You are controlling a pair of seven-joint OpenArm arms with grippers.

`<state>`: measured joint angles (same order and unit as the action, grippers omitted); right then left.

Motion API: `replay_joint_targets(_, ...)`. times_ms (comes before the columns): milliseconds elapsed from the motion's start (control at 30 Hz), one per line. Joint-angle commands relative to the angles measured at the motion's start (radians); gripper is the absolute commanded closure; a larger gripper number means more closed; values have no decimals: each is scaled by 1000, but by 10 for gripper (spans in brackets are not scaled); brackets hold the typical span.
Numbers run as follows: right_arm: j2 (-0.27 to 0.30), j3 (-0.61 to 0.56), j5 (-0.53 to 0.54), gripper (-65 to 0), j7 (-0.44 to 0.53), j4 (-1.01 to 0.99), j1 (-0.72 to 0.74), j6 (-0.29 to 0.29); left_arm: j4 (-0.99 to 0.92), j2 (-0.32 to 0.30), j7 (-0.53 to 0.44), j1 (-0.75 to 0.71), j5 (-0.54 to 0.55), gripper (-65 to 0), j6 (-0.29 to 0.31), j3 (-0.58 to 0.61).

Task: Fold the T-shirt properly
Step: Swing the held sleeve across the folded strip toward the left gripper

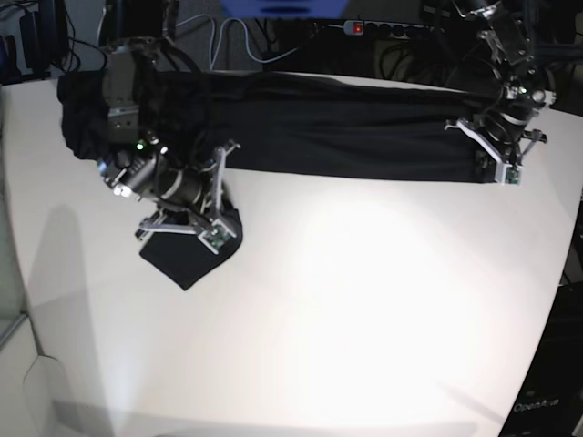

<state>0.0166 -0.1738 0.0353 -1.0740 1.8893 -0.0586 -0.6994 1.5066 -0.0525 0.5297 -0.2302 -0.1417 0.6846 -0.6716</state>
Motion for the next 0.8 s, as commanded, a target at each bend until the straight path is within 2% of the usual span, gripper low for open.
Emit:
replay_joint_targets(0,-19,-3,7,-6,19,22,7,1,-13,4,116,-27,-68,-26,14,0)
replay_joint_targets(333,-100,-33,2,-6,8,22,-1,1,-13,6,114,-34,-68,-26,14,2)
replay_joint_targets(567,-146,-140,7,-6,2,22,-4,1,-14,6,114,-27,-66,-26,14,2)
replay_joint_targets(767,-172,-145,7,-6,-82,23,-2,1,-21,6,114,-24,-62,-26,14,2)
